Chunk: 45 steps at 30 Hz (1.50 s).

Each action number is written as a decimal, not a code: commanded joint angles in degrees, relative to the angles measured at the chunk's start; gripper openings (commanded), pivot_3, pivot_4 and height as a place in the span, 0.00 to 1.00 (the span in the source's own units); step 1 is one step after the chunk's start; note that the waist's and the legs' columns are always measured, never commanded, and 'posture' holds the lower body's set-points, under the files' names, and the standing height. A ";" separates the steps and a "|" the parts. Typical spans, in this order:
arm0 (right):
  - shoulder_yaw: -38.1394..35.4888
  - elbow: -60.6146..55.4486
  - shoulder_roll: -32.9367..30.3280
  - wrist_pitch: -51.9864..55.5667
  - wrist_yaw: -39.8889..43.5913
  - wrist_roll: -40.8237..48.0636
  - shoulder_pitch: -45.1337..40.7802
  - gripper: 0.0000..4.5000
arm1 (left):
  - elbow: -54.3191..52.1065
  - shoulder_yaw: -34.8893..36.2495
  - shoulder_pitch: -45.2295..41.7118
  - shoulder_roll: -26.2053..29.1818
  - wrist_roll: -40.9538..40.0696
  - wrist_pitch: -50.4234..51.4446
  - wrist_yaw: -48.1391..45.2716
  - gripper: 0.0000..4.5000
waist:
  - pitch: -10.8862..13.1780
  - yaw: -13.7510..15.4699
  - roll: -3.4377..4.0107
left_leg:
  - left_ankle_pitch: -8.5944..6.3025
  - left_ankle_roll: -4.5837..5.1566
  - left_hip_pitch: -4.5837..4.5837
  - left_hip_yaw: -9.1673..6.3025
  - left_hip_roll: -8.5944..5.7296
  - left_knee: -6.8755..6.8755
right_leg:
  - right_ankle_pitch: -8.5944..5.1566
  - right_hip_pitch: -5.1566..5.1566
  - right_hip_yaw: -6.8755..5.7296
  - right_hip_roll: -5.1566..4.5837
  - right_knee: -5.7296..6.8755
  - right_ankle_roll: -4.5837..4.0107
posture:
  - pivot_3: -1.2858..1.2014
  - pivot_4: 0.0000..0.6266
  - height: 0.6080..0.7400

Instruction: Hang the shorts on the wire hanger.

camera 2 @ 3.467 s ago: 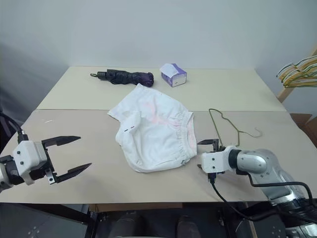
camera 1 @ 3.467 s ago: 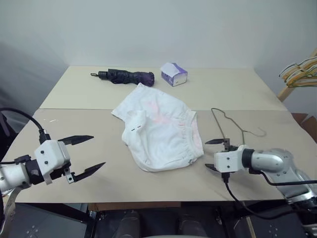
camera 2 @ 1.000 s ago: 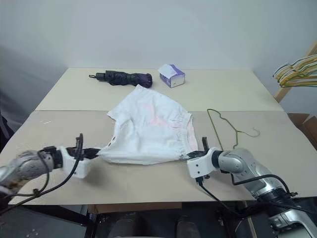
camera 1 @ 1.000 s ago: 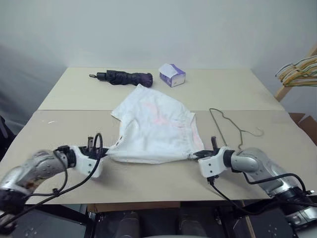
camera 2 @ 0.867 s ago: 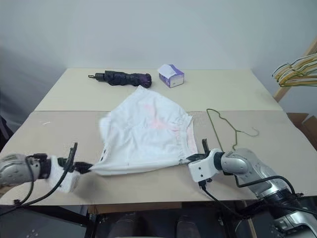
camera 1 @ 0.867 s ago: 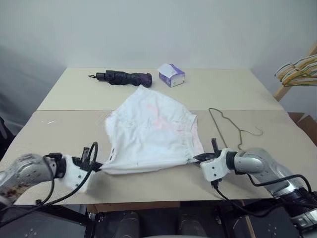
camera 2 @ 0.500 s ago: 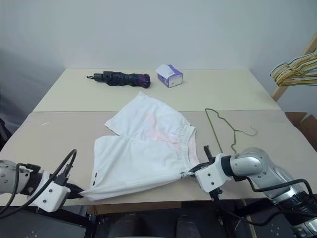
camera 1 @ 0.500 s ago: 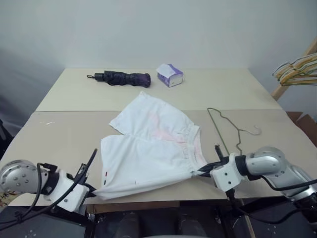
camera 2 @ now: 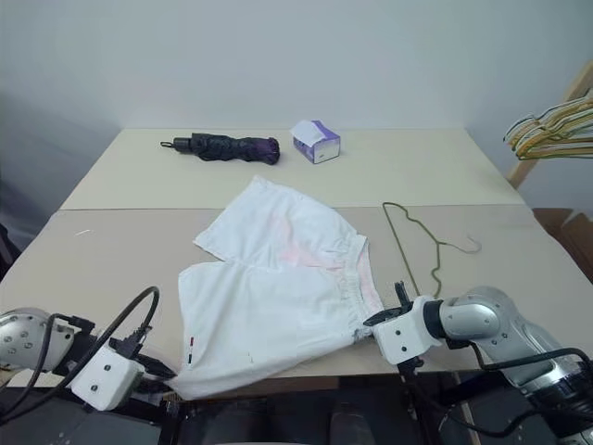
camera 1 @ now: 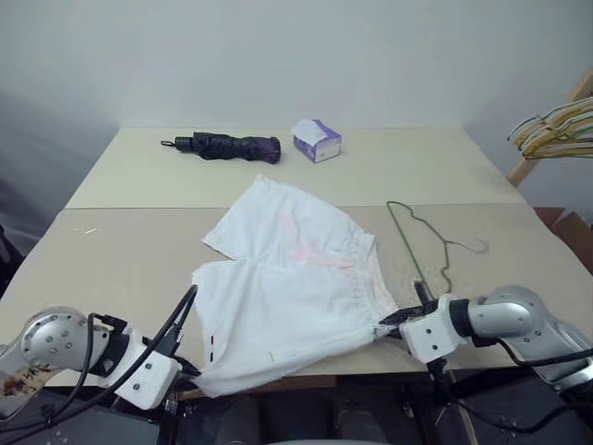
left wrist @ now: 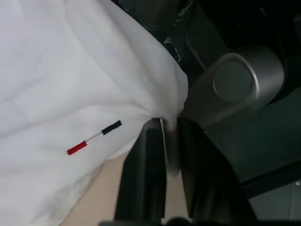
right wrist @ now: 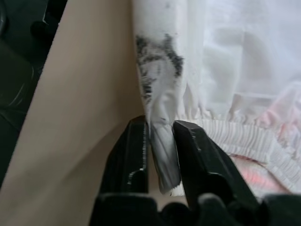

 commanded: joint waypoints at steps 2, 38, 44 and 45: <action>-4.61 -2.43 -0.98 2.82 -0.60 1.51 1.06 0.61 | 2.88 3.66 1.29 -1.84 -3.81 -0.06 -3.02 0.53 | 0.02 0.01 0.04 | 0.00 0.00 0.00 0.00 0.00 0.00 | 0.00 -0.01 0.00 -0.01 0.00 0.00 | 0.52 0.09 1.00; -13.40 21.22 16.56 65.18 -26.84 5.13 -17.78 0.08 | -8.68 16.91 -17.08 -22.80 -31.10 44.49 14.71 1.00 | -0.29 -1.10 -0.36 | 0.25 0.41 -0.02 -0.07 -0.06 0.01 | 0.16 0.10 0.05 0.12 -0.02 -0.20 | 0.53 0.09 1.00; -13.38 16.40 14.72 36.46 -36.64 -2.44 -15.46 0.01 | -6.84 14.97 -22.98 -24.43 -32.45 49.59 17.82 1.00 | -0.22 -1.35 -0.23 | 0.25 0.42 -0.11 -0.07 -0.10 0.01 | 0.11 0.02 0.06 0.12 0.00 -0.09 | 0.52 0.07 1.00; -12.53 16.50 13.67 29.21 -38.68 -4.89 -15.00 0.01 | -6.07 14.66 -24.51 -24.68 -32.91 51.05 18.39 1.00 | -0.20 -1.41 -0.19 | 0.25 0.42 -0.10 -0.07 -0.11 0.00 | 0.08 0.01 0.07 0.13 0.01 -0.03 | 0.52 0.07 1.00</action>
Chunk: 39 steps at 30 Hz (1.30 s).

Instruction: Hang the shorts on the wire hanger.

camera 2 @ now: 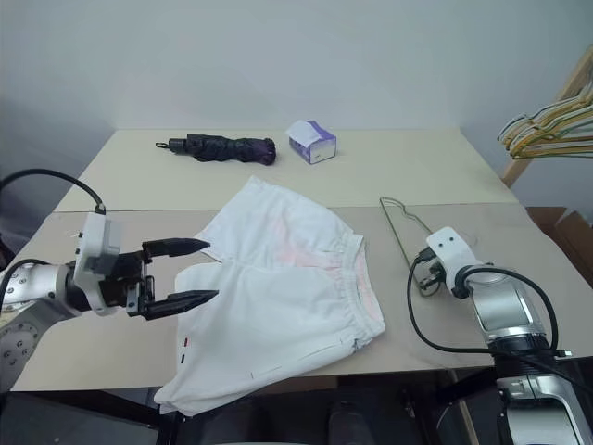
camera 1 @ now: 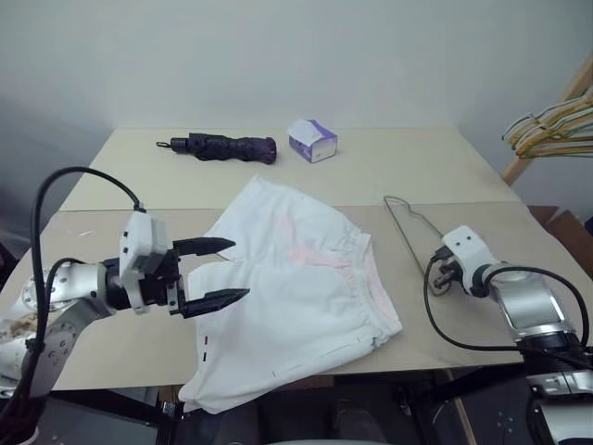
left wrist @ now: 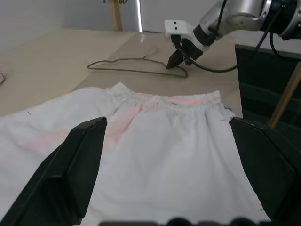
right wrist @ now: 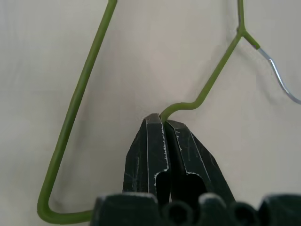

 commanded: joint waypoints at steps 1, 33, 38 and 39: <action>0.71 -2.44 -4.56 -26.44 -7.91 -8.14 -0.03 0.01 | 1.58 -0.47 -5.09 -0.84 -1.92 3.93 2.37 1.00 | 0.03 -0.17 0.05 | 0.00 0.00 0.00 0.00 0.00 0.00 | -0.02 -0.01 0.00 0.01 0.01 0.03 | 0.51 0.07 1.00; 13.01 17.81 -11.27 -87.49 -39.52 -42.33 -19.01 0.00 | 26.88 -18.95 -31.83 -9.21 17.53 8.25 -7.40 0.42 | -0.07 -4.79 -0.04 | 0.07 0.02 0.02 -0.26 -0.50 0.04 | 0.43 0.10 0.40 -0.17 0.10 0.26 | 0.50 0.00 1.00; 12.80 17.12 -11.40 -87.75 -38.70 -41.88 -18.47 0.00 | 25.91 -18.32 -30.87 -8.96 17.43 8.53 -8.89 0.04 | -0.07 -4.81 -0.04 | 0.08 0.03 0.02 -0.26 -0.51 0.07 | 0.44 0.11 0.42 -0.17 0.13 0.28 | 0.50 0.00 1.00; 12.82 16.97 -11.42 -87.82 -38.53 -41.77 -18.40 0.00 | 25.74 -18.23 -30.70 -8.88 17.47 8.55 -9.18 0.01 | -0.07 -4.80 -0.04 | 0.08 0.03 0.02 -0.26 -0.51 0.08 | 0.45 0.11 0.42 -0.17 0.13 0.28 | 0.50 0.00 1.00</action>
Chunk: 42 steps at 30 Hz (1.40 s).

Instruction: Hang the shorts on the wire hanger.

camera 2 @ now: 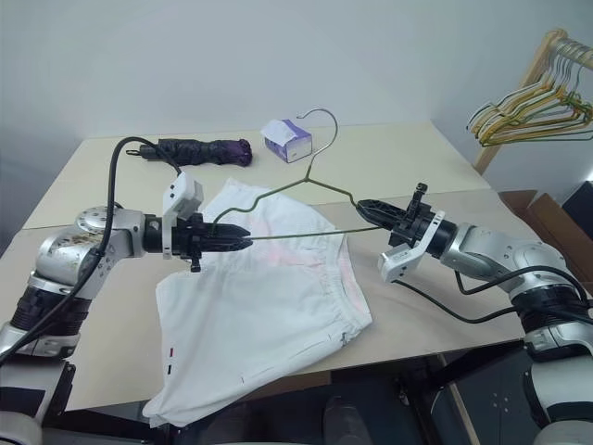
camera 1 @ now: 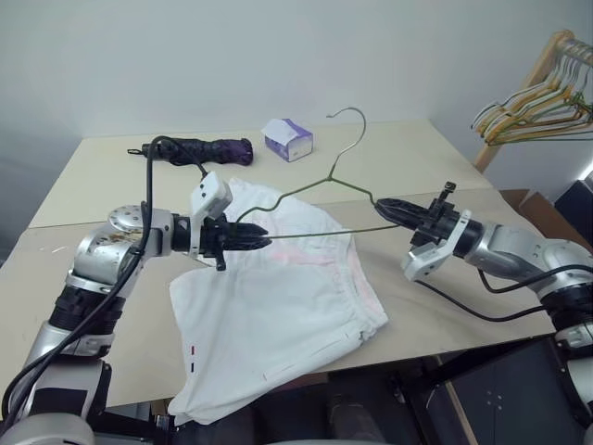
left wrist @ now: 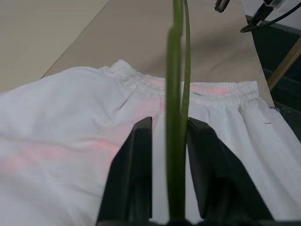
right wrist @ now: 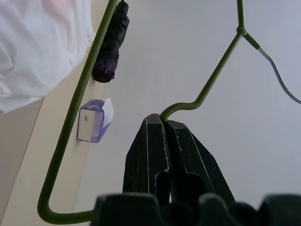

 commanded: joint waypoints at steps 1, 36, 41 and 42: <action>-1.96 -2.23 -0.50 -1.13 0.45 2.19 -0.68 0.00 | -1.49 2.12 -0.67 0.41 -0.23 0.02 -0.57 0.01 | 0.00 0.00 -0.01 | 0.00 0.00 0.00 0.00 0.00 0.00 | 0.00 0.00 0.01 0.00 0.00 0.01 | 0.50 0.00 1.00; -2.25 -26.41 -1.38 68.41 81.72 70.39 2.56 1.00 | 1.38 3.43 5.66 3.74 7.24 -27.06 -16.04 0.00 | -0.10 2.77 0.06 | -0.02 0.08 -0.16 0.12 0.10 0.22 | 0.13 -0.11 -0.07 0.00 0.05 0.11 | 0.51 0.00 1.00; -2.11 -28.21 -0.03 70.99 82.72 67.21 2.85 0.80 | 1.15 2.94 5.37 3.41 7.26 -26.78 -16.73 0.00 | -0.10 3.25 0.06 | -0.02 0.09 -0.25 0.13 0.11 0.34 | 0.14 -0.12 -0.10 0.00 0.05 0.12 | 0.51 0.00 1.00; -2.24 -28.59 0.35 71.18 82.69 66.79 2.95 0.74 | 1.09 2.82 5.32 3.27 7.38 -26.67 -16.71 0.00 | -0.10 3.28 0.06 | -0.03 0.09 -0.28 0.12 0.11 0.36 | 0.14 -0.12 -0.13 0.00 0.05 0.11 | 0.51 0.00 1.00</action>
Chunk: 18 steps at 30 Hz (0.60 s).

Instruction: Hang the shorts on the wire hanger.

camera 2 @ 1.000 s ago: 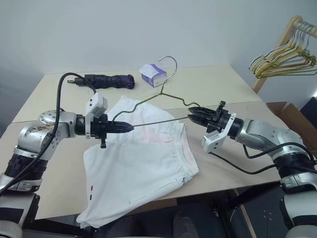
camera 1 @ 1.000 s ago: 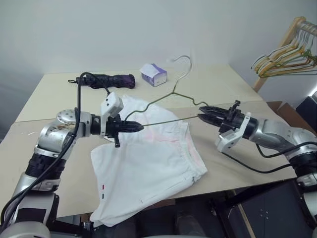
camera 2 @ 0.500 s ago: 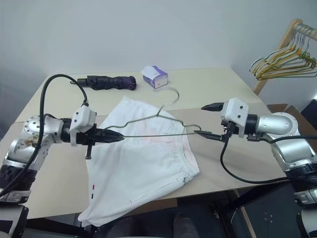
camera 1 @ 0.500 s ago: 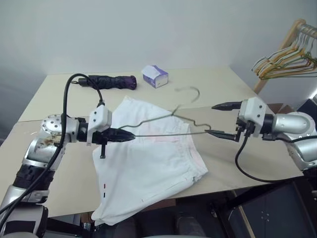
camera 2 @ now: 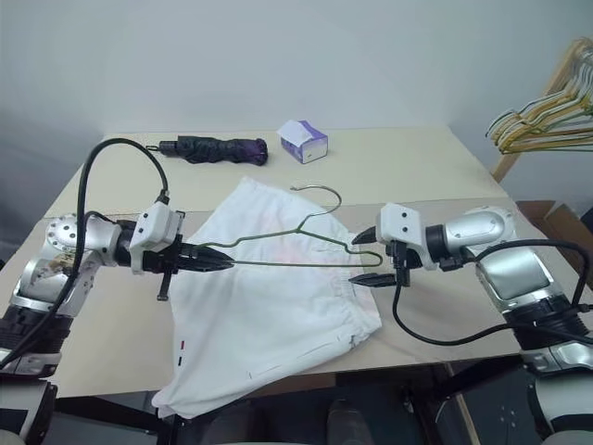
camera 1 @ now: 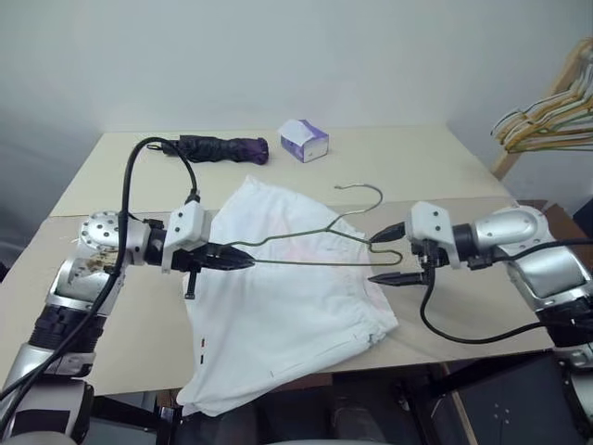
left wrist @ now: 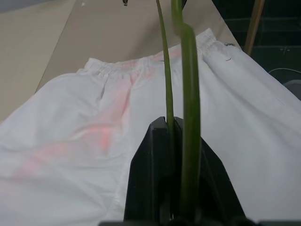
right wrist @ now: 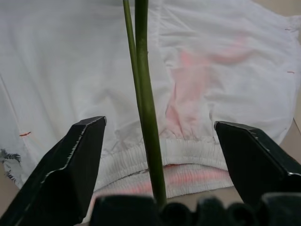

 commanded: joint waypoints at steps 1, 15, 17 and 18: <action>-1.26 -2.72 0.87 1.21 0.37 -1.54 -1.56 0.64 | -0.69 0.10 -2.00 -0.29 0.22 0.38 -0.13 0.00 | 0.00 0.03 0.00 | -0.01 0.01 -0.04 -0.01 0.01 0.05 | 0.00 0.00 -0.03 0.00 0.00 0.00 | 0.51 0.00 1.00; -2.45 -4.70 3.57 1.36 3.11 -3.92 -0.42 0.01 | -1.46 -1.07 -1.81 -1.12 0.42 1.09 -1.93 0.00 | 0.00 -0.05 0.01 | -0.02 0.03 -0.22 -0.16 0.01 0.21 | 0.02 0.01 -0.26 -0.02 -0.01 0.03 | 0.50 0.00 1.00; -3.28 -5.10 3.11 1.78 3.40 -3.26 0.55 0.00 | -0.97 -0.64 -2.01 -1.22 -0.13 1.15 -2.74 0.13 | -0.01 -0.06 0.01 | -0.02 0.03 -0.23 -0.16 0.01 0.21 | 0.02 0.00 -0.26 -0.02 -0.01 0.03 | 0.50 0.00 1.00; -3.65 -5.35 2.78 1.97 3.65 -2.94 1.10 0.00 | -0.78 -0.37 -2.16 -1.30 -0.22 1.73 -2.52 0.18 | -0.01 -0.06 0.01 | -0.02 0.03 -0.23 -0.16 0.01 0.21 | 0.02 0.00 -0.26 -0.02 -0.02 0.03 | 0.50 0.00 1.00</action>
